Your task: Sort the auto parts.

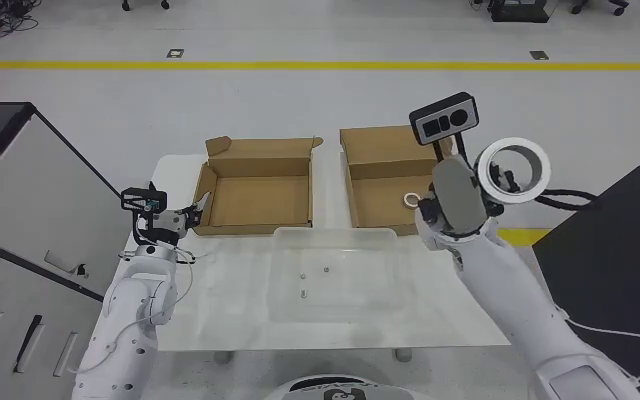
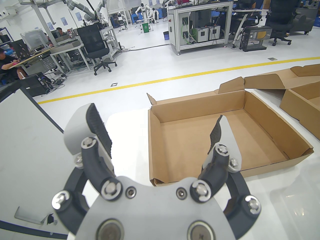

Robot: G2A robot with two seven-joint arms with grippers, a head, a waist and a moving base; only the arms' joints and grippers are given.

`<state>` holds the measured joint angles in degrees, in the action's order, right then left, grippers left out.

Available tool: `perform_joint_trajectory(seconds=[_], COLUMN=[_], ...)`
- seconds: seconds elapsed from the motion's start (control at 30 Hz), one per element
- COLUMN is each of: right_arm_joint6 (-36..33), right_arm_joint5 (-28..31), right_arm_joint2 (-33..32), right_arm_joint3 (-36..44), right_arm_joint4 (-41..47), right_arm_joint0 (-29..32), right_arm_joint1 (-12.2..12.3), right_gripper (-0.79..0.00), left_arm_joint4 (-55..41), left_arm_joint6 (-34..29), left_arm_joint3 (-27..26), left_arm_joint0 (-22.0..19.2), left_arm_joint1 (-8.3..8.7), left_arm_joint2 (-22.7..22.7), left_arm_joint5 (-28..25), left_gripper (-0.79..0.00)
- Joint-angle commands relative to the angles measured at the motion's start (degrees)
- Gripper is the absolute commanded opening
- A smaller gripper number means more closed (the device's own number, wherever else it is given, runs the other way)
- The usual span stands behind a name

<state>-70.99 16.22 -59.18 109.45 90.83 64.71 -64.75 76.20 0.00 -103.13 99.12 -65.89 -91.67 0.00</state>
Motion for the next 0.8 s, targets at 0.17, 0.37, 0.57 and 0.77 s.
perform_joint_trajectory(seconds=[0.17,0.37,0.57,0.77], right_arm_joint6=[2.5,4.7,4.9,3.2], right_arm_joint5=[0.1,-1.4,-2.2,-2.9], right_arm_joint2=[-2.9,-4.8,-5.4,-5.5], right_arm_joint3=[-0.7,-0.5,-0.1,-0.4], right_arm_joint4=[-9.0,-17.4,-17.3,-12.0], right_arm_joint0=[0.2,0.6,1.4,2.2], right_arm_joint1=[-0.2,-0.1,-0.5,-1.2], right_gripper=[-0.785,-0.785,-0.785,-0.785], left_arm_joint4=[0.0,0.0,0.0,0.0], left_arm_joint6=[0.0,0.0,0.0,0.0], left_arm_joint3=[0.0,0.0,0.0,0.0], left_arm_joint0=[0.0,0.0,0.0,0.0], left_arm_joint1=[0.00,0.00,0.00,0.00], left_arm_joint2=[0.0,0.0,0.0,0.0], left_arm_joint5=[0.0,0.0,0.0,0.0], left_gripper=[0.000,0.000,0.000,0.000])
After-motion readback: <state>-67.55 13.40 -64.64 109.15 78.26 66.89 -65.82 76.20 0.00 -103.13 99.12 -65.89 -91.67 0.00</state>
